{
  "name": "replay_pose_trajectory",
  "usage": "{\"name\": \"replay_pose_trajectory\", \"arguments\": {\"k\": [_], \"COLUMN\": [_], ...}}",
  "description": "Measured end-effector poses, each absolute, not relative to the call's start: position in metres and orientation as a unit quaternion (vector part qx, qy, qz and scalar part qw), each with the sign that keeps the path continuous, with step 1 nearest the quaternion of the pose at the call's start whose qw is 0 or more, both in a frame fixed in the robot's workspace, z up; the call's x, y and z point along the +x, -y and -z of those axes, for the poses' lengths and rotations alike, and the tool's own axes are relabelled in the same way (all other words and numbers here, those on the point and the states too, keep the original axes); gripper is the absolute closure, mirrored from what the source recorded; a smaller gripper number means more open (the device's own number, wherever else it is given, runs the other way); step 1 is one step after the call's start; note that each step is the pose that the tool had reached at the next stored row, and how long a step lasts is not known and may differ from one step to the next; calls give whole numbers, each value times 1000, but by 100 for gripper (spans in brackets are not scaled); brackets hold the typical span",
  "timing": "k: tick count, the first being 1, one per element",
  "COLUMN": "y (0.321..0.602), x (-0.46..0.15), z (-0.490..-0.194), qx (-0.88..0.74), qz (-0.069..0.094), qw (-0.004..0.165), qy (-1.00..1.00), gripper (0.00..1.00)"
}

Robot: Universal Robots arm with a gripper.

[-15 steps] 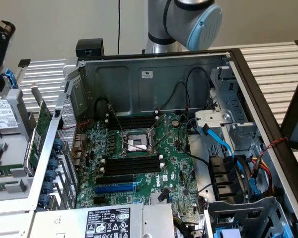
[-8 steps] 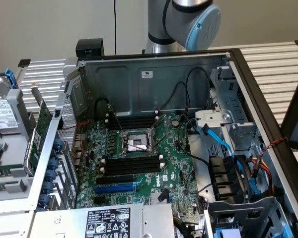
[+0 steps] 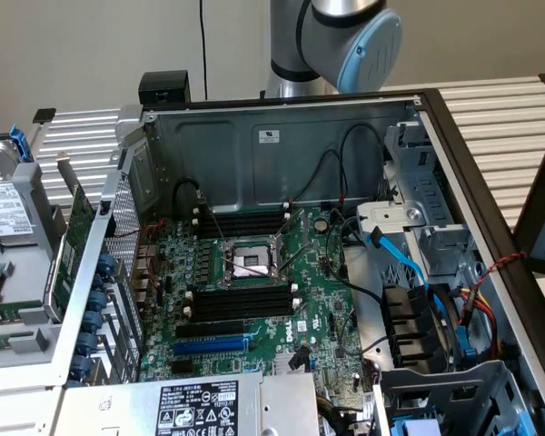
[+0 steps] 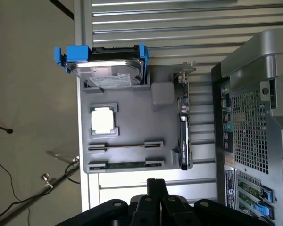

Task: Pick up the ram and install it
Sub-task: 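Reach for the ram, then pick up the ram and move it above insertion slot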

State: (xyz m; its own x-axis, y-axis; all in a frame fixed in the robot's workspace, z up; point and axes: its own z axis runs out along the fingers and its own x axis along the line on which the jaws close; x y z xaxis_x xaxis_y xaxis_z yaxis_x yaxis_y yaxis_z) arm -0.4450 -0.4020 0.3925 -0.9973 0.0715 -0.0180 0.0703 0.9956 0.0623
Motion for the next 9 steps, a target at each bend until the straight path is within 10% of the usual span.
{"name": "replay_pose_trajectory", "arguments": {"k": [9], "y": [402], "x": [-445], "z": [-393], "qx": [35], "qz": [-31], "qw": [10], "qy": [-999], "gripper": [90]}}
